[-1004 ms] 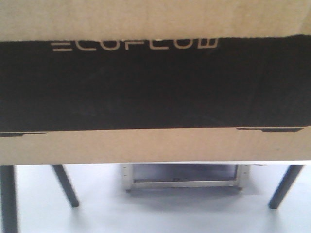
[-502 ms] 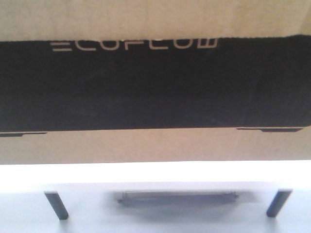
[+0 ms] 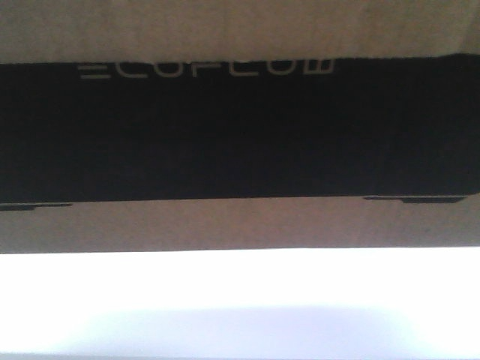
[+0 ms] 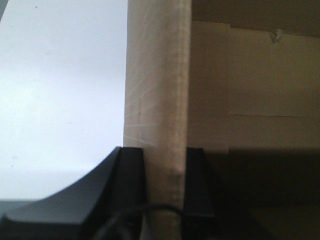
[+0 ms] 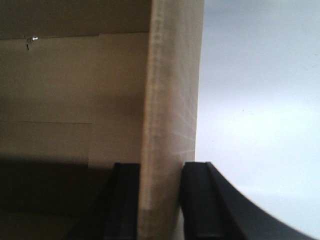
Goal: Grab box from left shelf to table start
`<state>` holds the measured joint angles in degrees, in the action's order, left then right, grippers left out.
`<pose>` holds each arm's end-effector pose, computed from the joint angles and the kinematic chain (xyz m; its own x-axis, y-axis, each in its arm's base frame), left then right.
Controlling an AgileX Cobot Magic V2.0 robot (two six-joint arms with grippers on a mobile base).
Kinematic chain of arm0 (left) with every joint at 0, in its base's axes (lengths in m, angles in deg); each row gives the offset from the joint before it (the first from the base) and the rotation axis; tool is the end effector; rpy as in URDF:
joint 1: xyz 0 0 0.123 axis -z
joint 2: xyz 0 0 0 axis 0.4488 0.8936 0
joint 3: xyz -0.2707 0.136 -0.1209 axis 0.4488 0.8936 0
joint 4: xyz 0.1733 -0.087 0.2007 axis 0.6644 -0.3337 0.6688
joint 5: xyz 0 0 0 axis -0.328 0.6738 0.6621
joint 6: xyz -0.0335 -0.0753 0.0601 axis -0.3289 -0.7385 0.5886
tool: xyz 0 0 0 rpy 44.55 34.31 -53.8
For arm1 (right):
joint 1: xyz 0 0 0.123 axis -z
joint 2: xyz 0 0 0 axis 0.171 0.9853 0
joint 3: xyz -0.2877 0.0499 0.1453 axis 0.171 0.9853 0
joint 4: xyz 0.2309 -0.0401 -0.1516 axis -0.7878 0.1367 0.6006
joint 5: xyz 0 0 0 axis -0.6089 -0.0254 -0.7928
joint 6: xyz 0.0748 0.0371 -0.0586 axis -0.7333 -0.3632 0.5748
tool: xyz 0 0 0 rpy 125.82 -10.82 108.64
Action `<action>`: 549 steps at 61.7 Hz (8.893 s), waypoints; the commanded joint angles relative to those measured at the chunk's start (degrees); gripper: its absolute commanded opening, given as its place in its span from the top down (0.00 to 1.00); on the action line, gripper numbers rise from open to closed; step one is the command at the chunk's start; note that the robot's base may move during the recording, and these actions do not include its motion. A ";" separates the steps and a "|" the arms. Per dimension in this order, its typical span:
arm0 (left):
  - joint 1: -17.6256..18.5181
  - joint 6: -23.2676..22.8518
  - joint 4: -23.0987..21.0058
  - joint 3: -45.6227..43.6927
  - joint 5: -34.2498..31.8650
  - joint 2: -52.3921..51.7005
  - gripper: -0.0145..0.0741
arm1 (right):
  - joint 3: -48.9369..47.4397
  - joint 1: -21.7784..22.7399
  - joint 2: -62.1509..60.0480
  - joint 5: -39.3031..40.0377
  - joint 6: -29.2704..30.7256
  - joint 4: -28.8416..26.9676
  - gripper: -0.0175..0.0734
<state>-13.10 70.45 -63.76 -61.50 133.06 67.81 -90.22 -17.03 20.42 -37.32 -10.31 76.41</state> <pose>0.0722 -0.0187 0.4814 -0.5520 -0.0290 -0.8333 0.1604 0.9770 -0.1403 0.0830 0.0206 0.4726 -0.5777 0.1308 -0.8057 -0.0906 0.9707 0.2225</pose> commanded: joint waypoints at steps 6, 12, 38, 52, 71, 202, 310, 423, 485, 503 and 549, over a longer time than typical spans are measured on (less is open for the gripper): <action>0.07 -0.95 0.27 -2.34 -8.36 -0.49 0.90 | -1.98 0.52 0.20 6.43 0.41 6.17 0.78; 0.07 -0.95 0.27 -2.34 -8.36 -0.49 0.90 | -1.98 0.52 0.20 6.43 0.41 6.17 0.78; 0.07 -0.95 0.27 -2.34 -8.36 -0.49 0.90 | -1.98 0.52 0.20 6.43 0.41 6.17 0.78; 0.07 -0.95 0.27 -2.34 -8.36 -0.49 0.90 | -1.98 0.52 0.20 6.43 0.41 6.17 0.78; 0.07 -0.95 0.07 -2.34 -8.36 -0.49 0.90 | -1.98 0.52 0.20 6.43 0.41 6.17 0.78; 0.07 -0.07 -1.06 -18.94 -18.59 39.56 0.89 | -13.65 0.52 36.37 18.53 -0.72 6.17 0.77; 0.07 -2.09 2.27 24.66 -58.18 -0.41 0.89 | 29.96 0.52 -9.98 55.34 1.32 10.30 0.79; 0.07 -1.99 13.62 48.49 -65.30 -22.28 0.89 | 62.28 2.27 -39.19 69.07 11.72 1.99 0.79; 0.07 -1.99 13.62 48.65 -65.30 -22.28 0.89 | 69.58 4.53 -40.96 73.33 8.60 2.25 0.79; -0.90 0.94 -0.02 50.80 -66.64 -23.88 0.89 | 69.58 4.53 -40.96 73.33 8.60 2.25 0.79; -10.93 6.09 2.68 73.18 -71.33 -40.79 0.89 | 69.58 4.53 -40.96 73.33 8.60 2.25 0.79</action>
<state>-23.94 76.56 -61.92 9.94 66.92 27.86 -20.71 -12.93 -20.19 30.83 -1.88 78.72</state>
